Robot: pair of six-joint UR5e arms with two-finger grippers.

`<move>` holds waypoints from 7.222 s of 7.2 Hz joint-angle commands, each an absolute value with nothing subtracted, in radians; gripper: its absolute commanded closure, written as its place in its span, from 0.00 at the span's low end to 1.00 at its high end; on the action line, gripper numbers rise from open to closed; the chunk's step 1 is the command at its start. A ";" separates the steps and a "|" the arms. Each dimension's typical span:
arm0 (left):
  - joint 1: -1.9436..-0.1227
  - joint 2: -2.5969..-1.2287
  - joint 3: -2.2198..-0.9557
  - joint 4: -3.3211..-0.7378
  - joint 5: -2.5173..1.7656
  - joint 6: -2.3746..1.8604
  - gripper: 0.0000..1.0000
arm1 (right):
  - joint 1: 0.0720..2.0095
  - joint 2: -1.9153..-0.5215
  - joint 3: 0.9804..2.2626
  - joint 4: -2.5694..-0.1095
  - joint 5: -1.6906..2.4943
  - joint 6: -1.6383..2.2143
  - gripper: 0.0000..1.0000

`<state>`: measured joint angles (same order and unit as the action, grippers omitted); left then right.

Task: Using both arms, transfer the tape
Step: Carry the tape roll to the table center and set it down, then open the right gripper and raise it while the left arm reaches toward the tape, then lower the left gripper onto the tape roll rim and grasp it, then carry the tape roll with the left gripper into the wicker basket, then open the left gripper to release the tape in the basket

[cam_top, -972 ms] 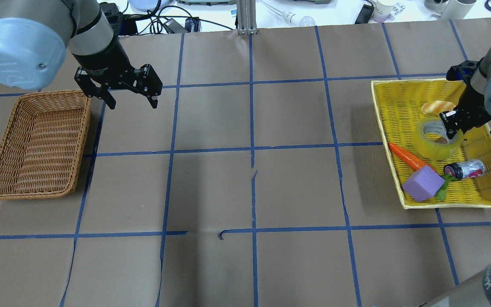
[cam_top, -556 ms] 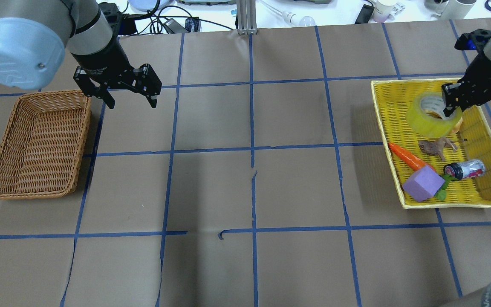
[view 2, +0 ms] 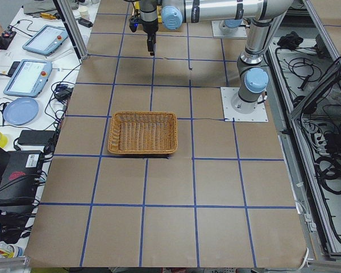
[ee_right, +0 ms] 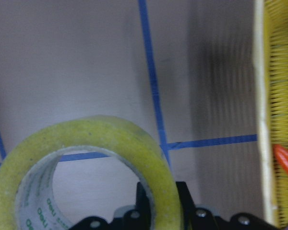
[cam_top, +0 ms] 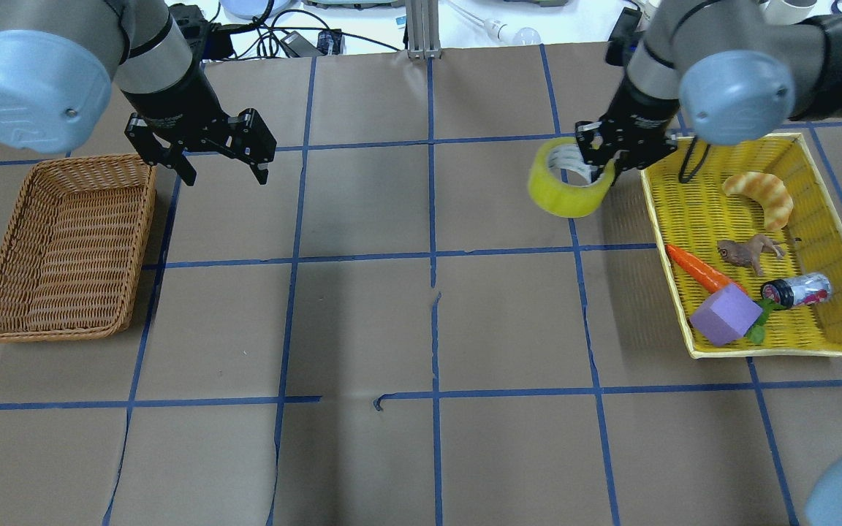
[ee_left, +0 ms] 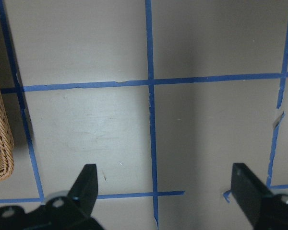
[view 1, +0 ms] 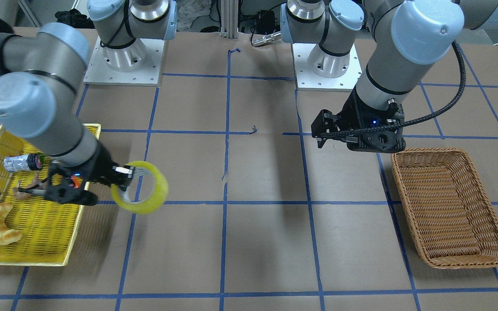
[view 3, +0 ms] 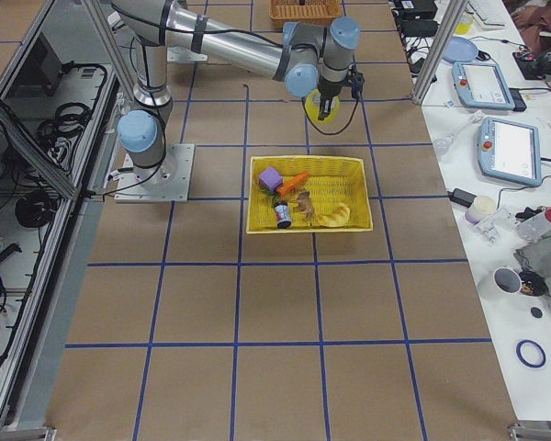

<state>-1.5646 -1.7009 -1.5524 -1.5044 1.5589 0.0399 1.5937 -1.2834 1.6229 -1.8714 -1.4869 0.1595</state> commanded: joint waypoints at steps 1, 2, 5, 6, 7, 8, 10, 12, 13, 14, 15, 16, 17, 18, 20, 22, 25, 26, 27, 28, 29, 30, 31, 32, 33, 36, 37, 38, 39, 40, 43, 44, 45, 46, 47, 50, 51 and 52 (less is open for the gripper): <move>-1.565 -1.700 -1.552 -1.503 1.559 0.040 0.00 | 1.814 -1.249 1.672 -2.013 -1.485 0.486 1.00; -1.565 -1.701 -1.552 -1.503 1.559 0.040 0.00 | 1.885 -1.232 1.696 -2.051 -1.485 0.536 1.00; -1.563 -1.709 -1.554 -1.503 1.559 0.040 0.00 | 2.005 -1.148 1.727 -2.146 -1.486 0.607 1.00; -1.563 -1.710 -1.554 -1.502 1.559 0.041 0.00 | 2.032 -1.126 1.735 -2.155 -1.485 0.615 1.00; -1.563 -1.710 -1.554 -1.502 1.559 0.041 0.00 | 2.069 -1.121 1.747 -2.154 -1.483 0.661 1.00; -1.563 -1.712 -1.557 -1.503 1.559 0.043 0.00 | 2.081 -1.124 1.753 -2.154 -1.483 0.667 0.37; -1.563 -1.712 -1.560 -1.502 1.559 0.044 0.00 | 2.044 -1.176 1.724 -2.139 -1.500 0.643 0.00; -1.566 -1.712 -1.569 -1.503 1.549 0.041 0.00 | 1.859 -1.305 1.718 -2.045 -1.497 0.454 0.00; -1.580 -1.713 -1.615 -1.490 1.546 0.031 0.00 | 1.765 -1.346 1.720 -2.040 -1.505 0.328 0.00; -1.604 -1.713 -1.684 -1.401 1.499 0.023 0.00 | 1.678 -1.364 1.715 -2.004 -1.509 0.266 0.00; -1.638 -1.716 -1.760 -1.303 1.443 0.006 0.00 | 1.625 -1.385 1.686 -1.923 -1.546 0.209 0.00; -1.670 -1.730 -1.845 -1.205 1.433 -0.039 0.00 | 1.599 -1.403 1.651 -1.846 -1.558 0.178 0.00; -1.699 -1.749 -1.906 -1.127 1.430 -0.051 0.00 | 1.588 -1.420 1.623 -1.769 -1.574 0.163 0.00; -1.719 -1.781 -1.936 -1.079 1.407 -0.051 0.00 | 1.576 -1.434 1.614 -1.743 -1.575 0.163 0.00; -1.741 -1.857 -1.939 -1.016 1.388 -0.049 0.00 | 1.559 -1.448 1.595 -1.688 -1.566 0.161 0.00; -1.741 -1.900 -1.954 -0.994 1.400 -0.038 0.00 | 1.525 -1.448 1.594 -1.686 -1.560 0.161 0.00; -1.741 -1.940 -1.960 -0.985 1.496 -0.034 0.24 | 1.516 -1.456 1.598 -1.680 -1.560 0.161 0.00; -1.741 -1.945 -1.957 -0.986 1.491 -0.029 0.65 | 1.516 -1.454 1.600 -1.683 -1.560 0.161 0.00; -1.741 -1.934 -1.951 -0.983 1.491 -0.029 0.98 | 1.514 -1.453 1.601 -1.683 -1.562 0.158 0.00; -1.737 -1.918 -1.950 -0.983 1.496 -0.028 1.00 | 1.513 -1.454 1.601 -1.680 -1.563 0.160 0.00; -1.730 -1.904 -1.942 -0.985 1.499 -0.023 1.00 | 1.511 -1.454 1.600 -1.683 -1.563 0.160 0.00; -1.692 -1.888 -1.916 -1.008 1.540 0.057 1.00 | 1.511 -1.454 1.598 -1.686 -1.562 0.160 0.00; -1.613 -1.869 -1.883 -1.056 1.625 0.151 1.00 | 1.511 -1.454 1.600 -1.687 -1.562 0.160 0.00; -1.535 -1.841 -1.849 -1.099 1.643 0.260 1.00 | 1.509 -1.456 1.592 -1.687 -1.563 0.160 0.00; -1.457 -1.820 -1.827 -1.114 1.681 0.347 1.00 | 1.509 -1.456 1.592 -1.690 -1.565 0.158 0.00; -1.179 -1.789 -1.825 -1.095 1.689 0.706 1.00 | 1.511 -1.468 1.543 -1.674 -1.563 0.114 0.00; -1.079 -1.792 -1.824 -1.063 1.687 0.823 1.00 | 1.512 -1.473 1.536 -1.636 -1.559 0.097 0.00; -1.013 -1.807 -1.824 -1.016 1.684 0.909 1.00 | 1.520 -1.483 1.542 -1.631 -1.551 0.095 0.00; -0.970 -1.828 -1.827 -0.953 1.678 0.986 1.00 | 1.526 -1.518 1.542 -1.585 -1.545 0.095 0.00; -0.950 -1.851 -1.825 -0.892 1.661 0.994 1.00 | 1.526 -1.554 1.546 -1.548 -1.548 0.095 0.00; -0.950 -1.960 -1.830 -0.729 1.603 0.997 1.00 | 1.528 -1.557 1.549 -1.496 -1.543 0.056 0.00; -0.950 -1.983 -1.830 -0.716 1.568 0.996 0.68 | 1.528 -1.557 1.551 -1.496 -1.546 0.046 0.00; -0.950 -1.993 -1.829 -0.716 1.554 0.991 0.29 | 1.528 -1.554 1.552 -1.496 -1.549 0.045 0.00; -0.950 -1.970 -1.824 -0.716 1.554 0.997 0.09 | 1.528 -1.557 1.552 -1.496 -1.549 0.044 0.00; -0.951 -1.947 -1.809 -0.715 1.565 1.005 0.00 | 1.528 -1.557 1.552 -1.496 -1.546 0.044 0.00; -1.000 -1.832 -1.772 -0.814 1.580 0.967 0.00 | 1.528 -1.557 1.554 -1.496 -1.546 0.043 0.00; -1.078 -1.783 -1.772 -0.881 1.585 0.827 0.00 | 1.528 -1.557 1.552 -1.497 -1.552 0.040 0.00; -1.159 -1.734 -1.770 -0.964 1.591 0.657 0.00 | 1.529 -1.557 1.554 -1.496 -1.554 0.034 0.00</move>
